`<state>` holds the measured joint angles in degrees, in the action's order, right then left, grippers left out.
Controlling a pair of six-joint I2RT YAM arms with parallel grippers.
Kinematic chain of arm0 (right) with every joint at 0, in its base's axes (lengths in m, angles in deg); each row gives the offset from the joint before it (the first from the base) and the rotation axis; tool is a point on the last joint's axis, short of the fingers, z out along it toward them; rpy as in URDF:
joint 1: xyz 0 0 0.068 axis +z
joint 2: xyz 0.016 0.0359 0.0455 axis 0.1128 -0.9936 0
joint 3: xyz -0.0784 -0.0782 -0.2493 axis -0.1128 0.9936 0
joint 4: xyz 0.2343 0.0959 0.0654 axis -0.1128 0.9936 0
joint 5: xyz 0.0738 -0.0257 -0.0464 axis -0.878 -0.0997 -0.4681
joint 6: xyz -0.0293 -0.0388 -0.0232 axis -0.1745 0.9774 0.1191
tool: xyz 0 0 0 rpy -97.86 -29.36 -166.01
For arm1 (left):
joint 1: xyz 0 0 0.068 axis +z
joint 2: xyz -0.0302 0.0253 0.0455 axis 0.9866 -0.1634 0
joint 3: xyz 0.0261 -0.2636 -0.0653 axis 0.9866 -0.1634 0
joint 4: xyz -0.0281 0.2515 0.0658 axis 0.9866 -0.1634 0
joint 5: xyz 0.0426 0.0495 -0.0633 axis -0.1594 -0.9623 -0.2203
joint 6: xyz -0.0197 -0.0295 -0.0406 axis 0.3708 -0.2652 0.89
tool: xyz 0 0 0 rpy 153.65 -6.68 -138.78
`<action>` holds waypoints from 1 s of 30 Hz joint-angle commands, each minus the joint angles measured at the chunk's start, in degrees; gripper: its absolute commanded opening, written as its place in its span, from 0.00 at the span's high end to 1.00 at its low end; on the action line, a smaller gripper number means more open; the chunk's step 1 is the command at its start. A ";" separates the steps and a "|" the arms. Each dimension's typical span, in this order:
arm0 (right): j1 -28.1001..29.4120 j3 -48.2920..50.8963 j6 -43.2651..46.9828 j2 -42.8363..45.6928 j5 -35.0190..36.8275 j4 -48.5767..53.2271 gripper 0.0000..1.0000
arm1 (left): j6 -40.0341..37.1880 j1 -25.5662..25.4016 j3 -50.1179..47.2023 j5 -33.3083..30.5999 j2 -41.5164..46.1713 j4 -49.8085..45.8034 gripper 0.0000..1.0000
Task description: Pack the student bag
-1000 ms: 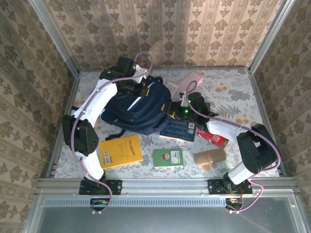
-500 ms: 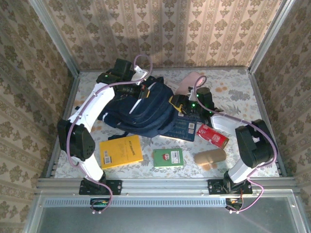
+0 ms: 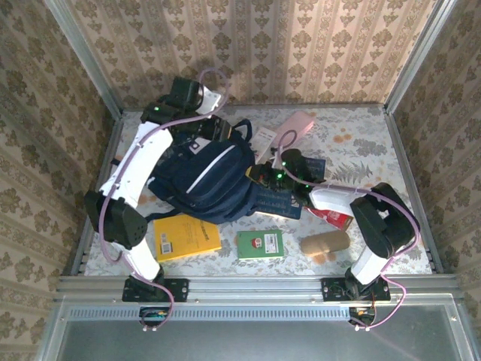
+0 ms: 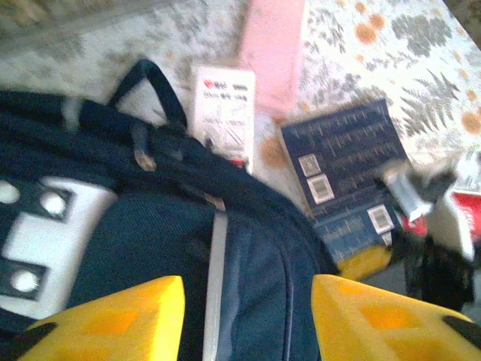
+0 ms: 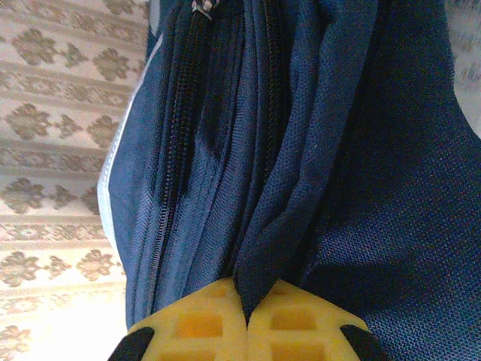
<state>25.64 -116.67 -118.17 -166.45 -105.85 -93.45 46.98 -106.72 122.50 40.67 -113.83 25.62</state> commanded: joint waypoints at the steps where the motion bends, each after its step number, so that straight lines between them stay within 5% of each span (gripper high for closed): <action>1: 3.91 0.10 0.63 2.49 6.61 -3.64 1.00 | 3.36 -3.85 5.64 -9.57 -2.98 -10.81 0.41; 7: 7.57 -0.88 3.23 2.73 12.07 0.05 1.00 | 5.98 -7.36 6.83 -20.38 -8.78 -17.93 0.36; 17: 8.66 -1.40 3.76 1.50 13.58 1.55 1.00 | 11.18 -11.37 8.72 -23.89 -17.74 -22.39 0.24; 30: 8.80 -1.24 3.81 1.77 12.07 -0.12 1.00 | 12.40 -12.01 7.92 -29.37 -23.87 -22.56 0.23</action>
<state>33.84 -116.41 -115.98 -166.30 -92.93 -90.15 58.68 -118.77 130.37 14.61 -136.74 4.70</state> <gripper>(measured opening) 0.069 0.779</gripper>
